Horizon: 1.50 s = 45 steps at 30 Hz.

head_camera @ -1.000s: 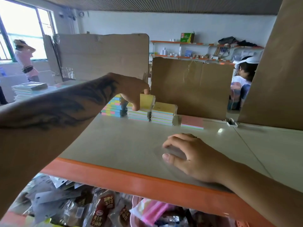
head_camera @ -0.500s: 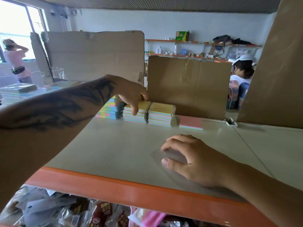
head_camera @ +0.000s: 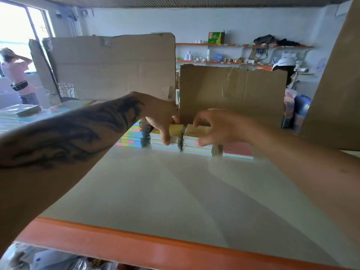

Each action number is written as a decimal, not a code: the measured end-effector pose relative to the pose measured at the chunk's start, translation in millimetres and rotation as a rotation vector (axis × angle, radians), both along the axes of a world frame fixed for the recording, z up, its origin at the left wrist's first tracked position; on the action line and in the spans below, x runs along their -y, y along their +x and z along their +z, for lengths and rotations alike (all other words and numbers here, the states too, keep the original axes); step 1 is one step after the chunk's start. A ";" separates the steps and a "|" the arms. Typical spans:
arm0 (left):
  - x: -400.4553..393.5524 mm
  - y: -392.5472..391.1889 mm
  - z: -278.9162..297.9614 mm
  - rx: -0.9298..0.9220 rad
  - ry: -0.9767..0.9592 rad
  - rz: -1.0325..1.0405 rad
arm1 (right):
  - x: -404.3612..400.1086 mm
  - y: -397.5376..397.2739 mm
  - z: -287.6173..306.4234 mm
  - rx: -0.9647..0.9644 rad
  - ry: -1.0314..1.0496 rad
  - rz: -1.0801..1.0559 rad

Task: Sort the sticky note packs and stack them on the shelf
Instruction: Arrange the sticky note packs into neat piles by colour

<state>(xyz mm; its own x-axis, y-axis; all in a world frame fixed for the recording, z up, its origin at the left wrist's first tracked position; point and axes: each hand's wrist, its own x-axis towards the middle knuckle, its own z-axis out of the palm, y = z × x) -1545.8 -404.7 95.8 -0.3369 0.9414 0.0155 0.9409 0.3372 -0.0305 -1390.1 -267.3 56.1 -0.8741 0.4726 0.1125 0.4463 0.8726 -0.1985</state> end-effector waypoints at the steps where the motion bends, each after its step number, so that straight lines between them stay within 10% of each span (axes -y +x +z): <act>1: -1.6 1.7 1.8 0.031 -0.014 0.019 | -1.9 -2.6 -0.1 0.039 -0.023 -0.009; 45: -27.1 -20.5 -8.9 -0.086 -0.092 -0.093 | -7.7 14.8 -4.9 -0.057 -0.165 -0.005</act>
<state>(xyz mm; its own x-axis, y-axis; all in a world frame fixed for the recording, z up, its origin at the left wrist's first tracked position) -1566.3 -377.7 87.0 -0.2489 0.9674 -0.0470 0.9607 0.2405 -0.1385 -1375.3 -259.6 51.1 -0.8659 0.4934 0.0825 0.4348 0.8239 -0.3637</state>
